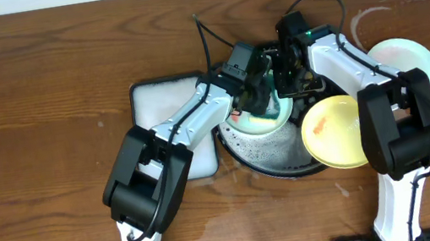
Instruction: Clean dirty plates on tray and stack at the side
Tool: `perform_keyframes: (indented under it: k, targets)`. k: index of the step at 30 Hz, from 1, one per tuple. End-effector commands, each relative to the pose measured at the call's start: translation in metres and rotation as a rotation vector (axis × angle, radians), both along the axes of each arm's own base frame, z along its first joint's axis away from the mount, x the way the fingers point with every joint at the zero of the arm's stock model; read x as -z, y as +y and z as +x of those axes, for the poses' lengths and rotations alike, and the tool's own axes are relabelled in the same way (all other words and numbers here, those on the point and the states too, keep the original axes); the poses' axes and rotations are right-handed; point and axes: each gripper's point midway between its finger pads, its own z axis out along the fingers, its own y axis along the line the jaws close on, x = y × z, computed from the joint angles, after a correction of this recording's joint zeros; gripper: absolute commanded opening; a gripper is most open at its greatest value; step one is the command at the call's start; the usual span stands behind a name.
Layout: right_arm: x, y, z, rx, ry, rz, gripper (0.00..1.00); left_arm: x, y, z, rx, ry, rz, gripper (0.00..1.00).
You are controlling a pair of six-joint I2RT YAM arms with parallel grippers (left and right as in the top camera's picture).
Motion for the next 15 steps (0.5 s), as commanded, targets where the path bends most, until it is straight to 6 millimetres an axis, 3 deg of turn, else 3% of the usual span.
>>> perform_keyframes:
  k: [1, 4, 8, 15]
  targets:
    - [0.016, -0.009, -0.01, 0.026, 0.056, -0.025, 0.01, 0.025, 0.012, -0.002, -0.04, 0.033, 0.057, 0.19]
    - [0.016, -0.009, -0.011, 0.027, 0.056, -0.024, 0.01, 0.037, 0.014, -0.005, -0.049, 0.059, 0.07, 0.08]
    - [0.016, -0.009, -0.011, 0.026, 0.057, -0.025, 0.01, 0.048, 0.019, -0.009, -0.052, 0.091, 0.094, 0.08]
    - [0.016, -0.009, -0.01, 0.027, 0.056, -0.024, 0.01, 0.027, 0.036, 0.004, -0.15, 0.092, 0.066, 0.07]
